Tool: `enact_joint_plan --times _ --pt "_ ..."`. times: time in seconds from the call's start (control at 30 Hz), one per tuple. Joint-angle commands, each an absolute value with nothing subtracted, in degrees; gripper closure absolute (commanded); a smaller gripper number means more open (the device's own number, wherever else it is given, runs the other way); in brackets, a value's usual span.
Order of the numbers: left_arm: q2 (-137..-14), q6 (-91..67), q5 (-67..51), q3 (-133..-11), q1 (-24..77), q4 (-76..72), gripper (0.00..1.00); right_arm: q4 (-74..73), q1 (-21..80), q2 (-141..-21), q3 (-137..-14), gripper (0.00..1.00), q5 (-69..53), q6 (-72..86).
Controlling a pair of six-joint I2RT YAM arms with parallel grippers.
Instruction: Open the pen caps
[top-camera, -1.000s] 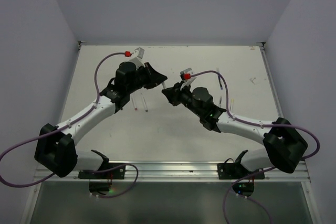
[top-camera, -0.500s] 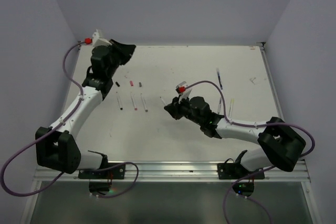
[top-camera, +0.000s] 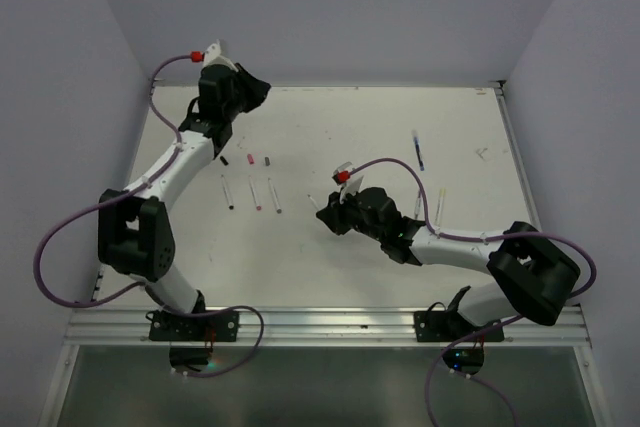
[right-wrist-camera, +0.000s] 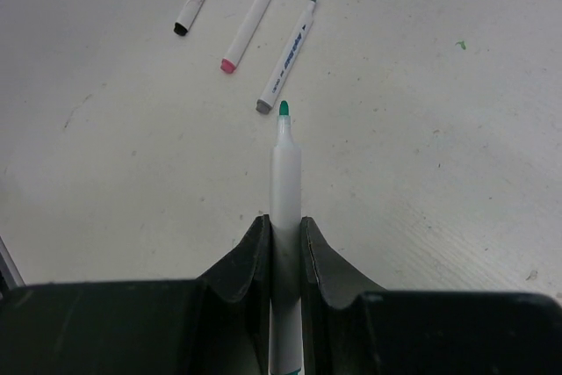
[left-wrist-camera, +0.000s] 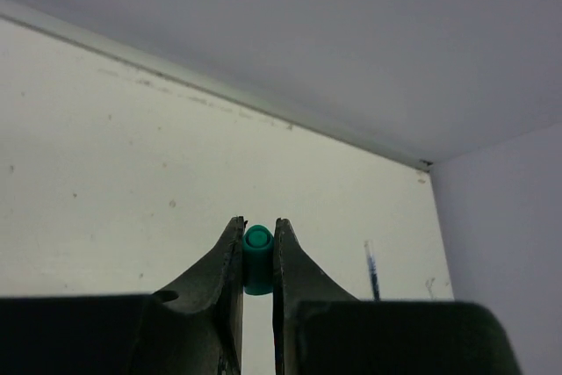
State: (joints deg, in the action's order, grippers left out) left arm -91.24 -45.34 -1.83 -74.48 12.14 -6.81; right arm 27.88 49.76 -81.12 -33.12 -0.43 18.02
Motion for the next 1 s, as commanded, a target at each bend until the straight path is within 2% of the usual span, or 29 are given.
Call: enact_joint_plan --times 0.0,0.2,0.57,0.97 --pt "-97.19 -35.36 -0.47 -79.44 17.13 5.95 0.92 29.62 49.66 -79.98 -33.22 1.00 1.93 18.46" --pt "-108.27 -30.68 8.25 -85.51 22.15 15.63 0.90 28.83 49.66 -80.60 -33.66 1.00 2.55 18.72" --pt "-118.73 -29.80 13.09 -87.62 22.68 15.56 0.89 28.39 49.66 -82.09 -34.45 1.00 2.72 18.90" --pt "-121.99 -29.53 17.14 -87.10 22.68 17.67 0.85 28.65 49.66 -84.02 -35.07 1.00 1.93 19.07"
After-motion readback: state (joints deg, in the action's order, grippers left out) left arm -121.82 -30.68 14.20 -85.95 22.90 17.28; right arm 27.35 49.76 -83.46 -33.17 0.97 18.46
